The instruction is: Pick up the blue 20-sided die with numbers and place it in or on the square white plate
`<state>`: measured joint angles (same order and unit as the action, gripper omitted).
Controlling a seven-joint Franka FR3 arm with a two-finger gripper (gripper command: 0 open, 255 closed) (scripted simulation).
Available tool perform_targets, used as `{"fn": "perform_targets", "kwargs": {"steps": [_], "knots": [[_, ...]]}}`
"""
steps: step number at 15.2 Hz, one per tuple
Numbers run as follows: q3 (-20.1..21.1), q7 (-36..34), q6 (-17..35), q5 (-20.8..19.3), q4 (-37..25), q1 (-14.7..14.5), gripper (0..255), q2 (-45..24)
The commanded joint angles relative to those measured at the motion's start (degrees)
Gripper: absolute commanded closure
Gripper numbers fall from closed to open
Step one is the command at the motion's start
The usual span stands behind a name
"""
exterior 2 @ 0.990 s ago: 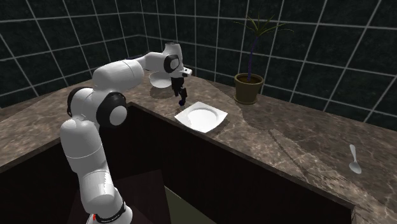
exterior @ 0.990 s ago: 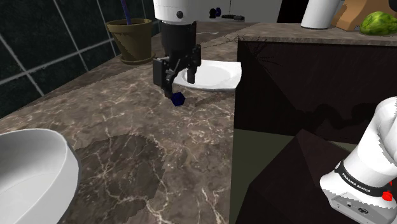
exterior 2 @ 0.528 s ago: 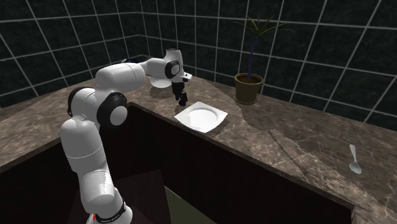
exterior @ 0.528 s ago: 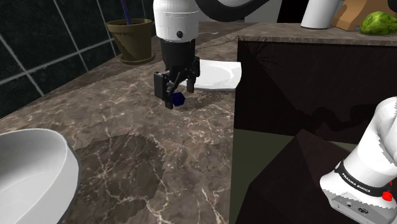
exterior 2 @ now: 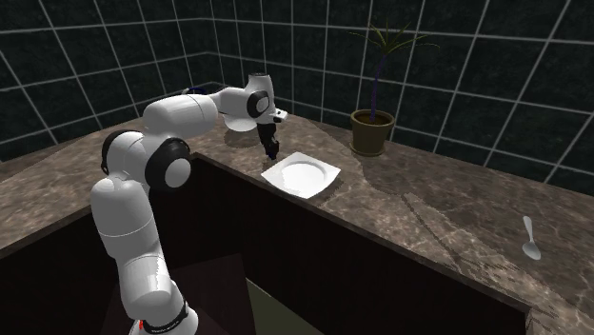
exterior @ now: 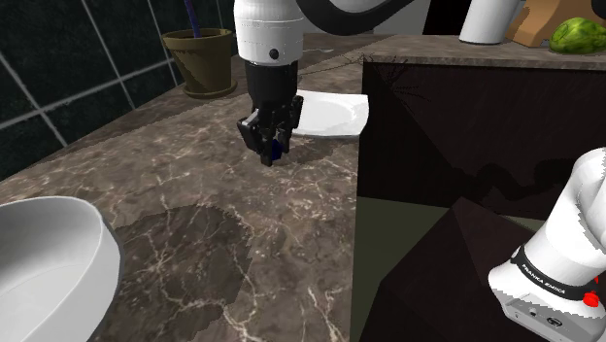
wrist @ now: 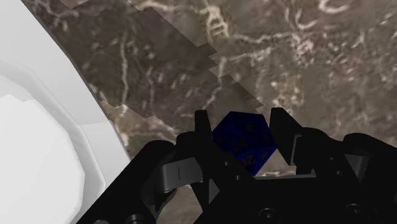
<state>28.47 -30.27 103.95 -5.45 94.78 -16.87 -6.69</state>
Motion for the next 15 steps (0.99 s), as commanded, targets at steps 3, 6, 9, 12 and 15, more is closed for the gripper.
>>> {"fn": "perform_targets", "kwargs": {"steps": [3,6,9,12,15], "knots": [[0.0,0.0,0.0,0.0,0.0,0.0,255,0.0],[0.0,0.0,0.0,0.0,0.0,0.0,255,0.0],[0.0,0.0,-0.8,0.0,-0.8,0.0,255,0.0],[0.1,0.1,-3.1,-0.1,-3.3,-0.2,255,-0.2],[0.2,0.1,-5.6,-0.2,-6.1,-0.3,255,-0.6]]}}
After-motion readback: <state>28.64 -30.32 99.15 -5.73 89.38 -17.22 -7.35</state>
